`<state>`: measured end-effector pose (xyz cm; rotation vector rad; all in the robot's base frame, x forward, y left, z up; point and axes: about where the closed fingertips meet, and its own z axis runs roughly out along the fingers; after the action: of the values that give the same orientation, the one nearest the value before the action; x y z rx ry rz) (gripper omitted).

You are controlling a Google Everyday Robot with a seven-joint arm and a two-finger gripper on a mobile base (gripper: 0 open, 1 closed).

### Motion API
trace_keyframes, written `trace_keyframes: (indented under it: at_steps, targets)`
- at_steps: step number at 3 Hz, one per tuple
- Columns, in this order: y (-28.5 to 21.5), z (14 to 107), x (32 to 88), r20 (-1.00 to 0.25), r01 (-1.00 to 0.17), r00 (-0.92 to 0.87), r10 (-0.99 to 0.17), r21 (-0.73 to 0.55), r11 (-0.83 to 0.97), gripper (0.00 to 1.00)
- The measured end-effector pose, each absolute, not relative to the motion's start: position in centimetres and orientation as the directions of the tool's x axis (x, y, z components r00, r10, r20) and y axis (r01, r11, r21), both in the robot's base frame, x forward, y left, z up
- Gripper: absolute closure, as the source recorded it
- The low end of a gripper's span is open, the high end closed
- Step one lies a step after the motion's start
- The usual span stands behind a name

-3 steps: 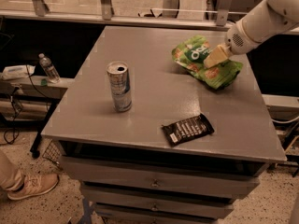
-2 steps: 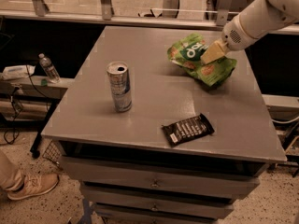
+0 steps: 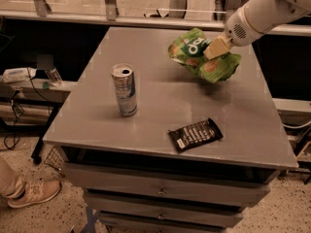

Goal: Move green rice chip bag near redbull can

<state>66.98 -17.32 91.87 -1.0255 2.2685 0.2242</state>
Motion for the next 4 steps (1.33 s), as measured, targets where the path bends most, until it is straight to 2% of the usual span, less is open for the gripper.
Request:
trace_keyframes:
  at_steps: [2, 4]
  targets:
    - [-9.3, 92.3, 64.1, -0.545, -0.802, -0.401, -0.737, -0.181, 0.570, 1.00]
    - [-3.8, 91.5, 62.7, -0.503, -0.860, -0.332, -0.798, -0.185, 0.476, 1.00]
